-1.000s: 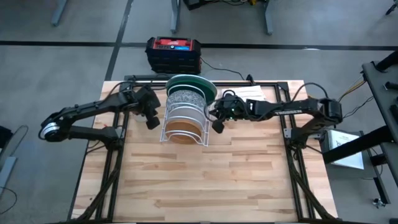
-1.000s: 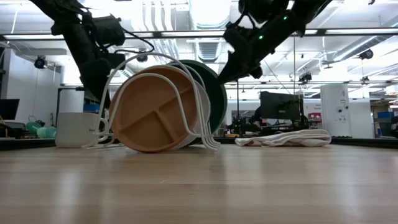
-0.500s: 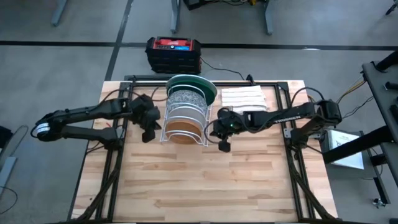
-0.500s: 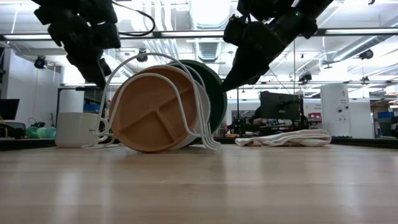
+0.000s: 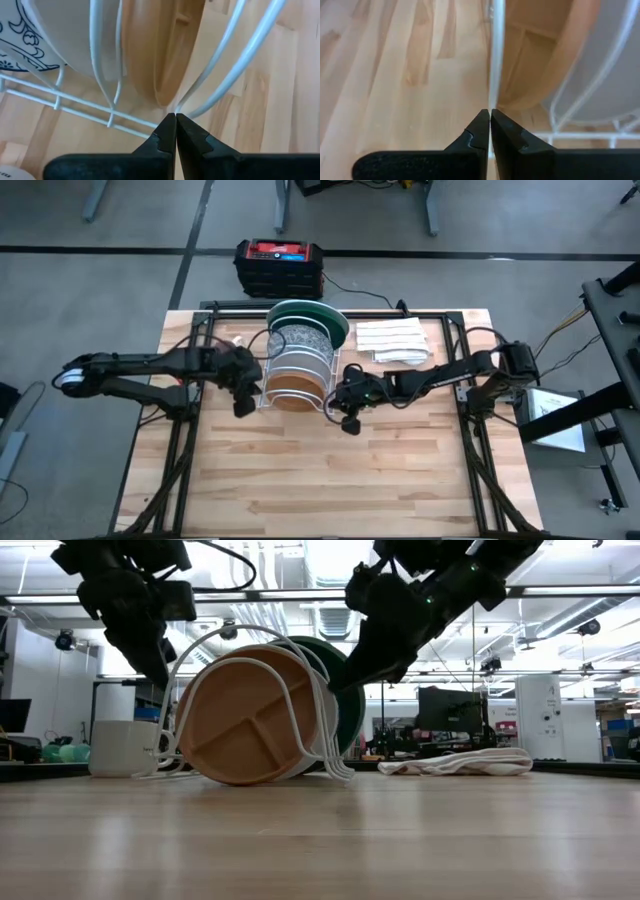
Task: Sort dishes
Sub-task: Adjust the plates in the dish rack
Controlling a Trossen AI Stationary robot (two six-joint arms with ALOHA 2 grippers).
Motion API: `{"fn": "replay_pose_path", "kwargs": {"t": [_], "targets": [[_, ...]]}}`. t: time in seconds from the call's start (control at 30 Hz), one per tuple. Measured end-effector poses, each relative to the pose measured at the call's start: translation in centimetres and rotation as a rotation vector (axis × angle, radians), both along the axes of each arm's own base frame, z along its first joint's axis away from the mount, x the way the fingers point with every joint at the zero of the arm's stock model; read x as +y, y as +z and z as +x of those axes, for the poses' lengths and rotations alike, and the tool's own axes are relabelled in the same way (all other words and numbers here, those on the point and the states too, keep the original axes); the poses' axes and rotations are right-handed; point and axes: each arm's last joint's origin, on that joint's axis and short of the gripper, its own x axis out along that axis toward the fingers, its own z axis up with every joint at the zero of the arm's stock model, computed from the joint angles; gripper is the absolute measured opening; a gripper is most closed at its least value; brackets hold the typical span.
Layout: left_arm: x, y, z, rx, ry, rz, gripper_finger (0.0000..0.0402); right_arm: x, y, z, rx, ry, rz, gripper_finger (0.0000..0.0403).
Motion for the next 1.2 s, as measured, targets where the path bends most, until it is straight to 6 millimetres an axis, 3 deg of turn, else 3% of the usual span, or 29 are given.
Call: {"fn": "replay_pose_path", "kwargs": {"t": [0.43, 0.73, 0.9, 1.1, 1.2], "targets": [[-0.5, -0.1, 0.3, -0.004, 0.056, 0.035, 0.0, 0.4, -0.1, 0.9, -0.084, -0.055, -0.032, 0.0082], [-0.9, -0.2, 0.9, -0.024, 0.048, 0.026, 0.0, 0.4, -0.9, 2.0, -0.103, -0.064, -0.019, 0.0107], [-1.1, -0.5, 1.2, -0.012, 0.038, 0.024, 0.0, 0.4, -0.8, 2.1, -0.107, -0.056, -0.032, 0.0086], [-1.1, -0.6, 1.3, -0.013, 0.037, 0.024, 0.0, 0.3, -0.8, 2.1, -0.103, -0.044, -0.049, 0.0013], [-1.1, -0.5, 1.4, -0.021, 0.037, 0.026, 0.0, 0.2, -0.8, 2.1, -0.103, -0.041, -0.058, 0.0009]]}}
